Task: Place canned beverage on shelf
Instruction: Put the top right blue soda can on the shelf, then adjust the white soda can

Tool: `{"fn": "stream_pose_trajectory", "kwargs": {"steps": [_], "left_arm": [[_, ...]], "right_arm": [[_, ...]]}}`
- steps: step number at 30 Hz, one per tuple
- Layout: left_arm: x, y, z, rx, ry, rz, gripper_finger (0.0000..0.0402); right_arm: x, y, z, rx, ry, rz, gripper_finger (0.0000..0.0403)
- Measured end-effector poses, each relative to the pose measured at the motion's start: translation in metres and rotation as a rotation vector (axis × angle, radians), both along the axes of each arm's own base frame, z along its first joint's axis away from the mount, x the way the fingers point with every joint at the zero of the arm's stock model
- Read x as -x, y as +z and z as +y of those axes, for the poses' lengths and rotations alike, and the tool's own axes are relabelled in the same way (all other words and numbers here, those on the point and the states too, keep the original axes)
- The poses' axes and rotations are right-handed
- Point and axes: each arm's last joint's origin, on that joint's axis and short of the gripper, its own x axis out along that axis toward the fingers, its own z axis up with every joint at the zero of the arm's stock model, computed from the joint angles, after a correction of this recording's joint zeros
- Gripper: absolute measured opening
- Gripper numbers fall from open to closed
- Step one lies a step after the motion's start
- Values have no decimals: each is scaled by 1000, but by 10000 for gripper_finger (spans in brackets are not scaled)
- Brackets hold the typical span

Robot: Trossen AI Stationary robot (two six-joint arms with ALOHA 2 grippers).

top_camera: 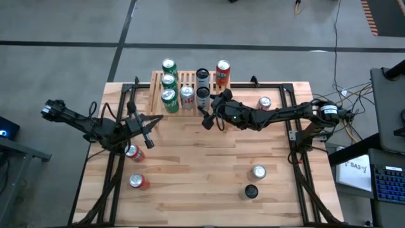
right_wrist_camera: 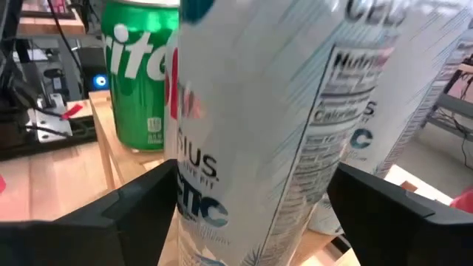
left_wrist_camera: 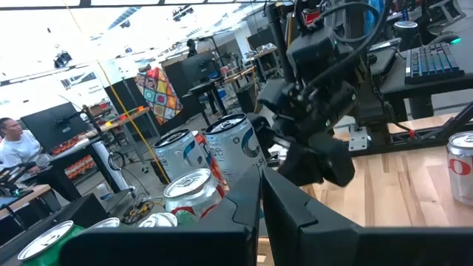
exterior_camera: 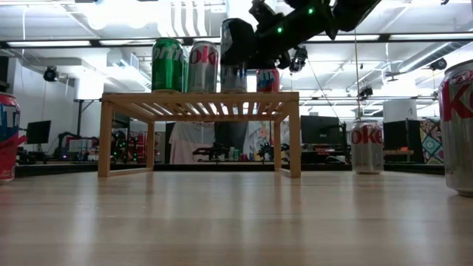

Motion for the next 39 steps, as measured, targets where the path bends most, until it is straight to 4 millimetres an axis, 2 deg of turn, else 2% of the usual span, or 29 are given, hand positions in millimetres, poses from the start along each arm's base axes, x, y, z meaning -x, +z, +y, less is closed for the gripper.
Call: {"fn": "stream_pose_trajectory", "kwargs": {"steps": [8,21,28,33,36,39], "left_arm": [[0,0,0,0,0,0,0],[-6,-4,-2,-9,0,22,0],[-20,-14,-9,-29,-1,83,0],[-35,-21,-15,16,-3,65,0],[-43,-17,-18,18,-2,46,0],[-52,-3,-19,7,10,37,0]], "right_arm": [[9,19,2,5,7,-54,325],[30,57,25,12,70,-170,326],[54,82,46,14,135,-197,325],[75,96,61,11,187,-175,325],[84,100,67,9,211,-150,325],[91,101,71,8,228,-120,325]]}}
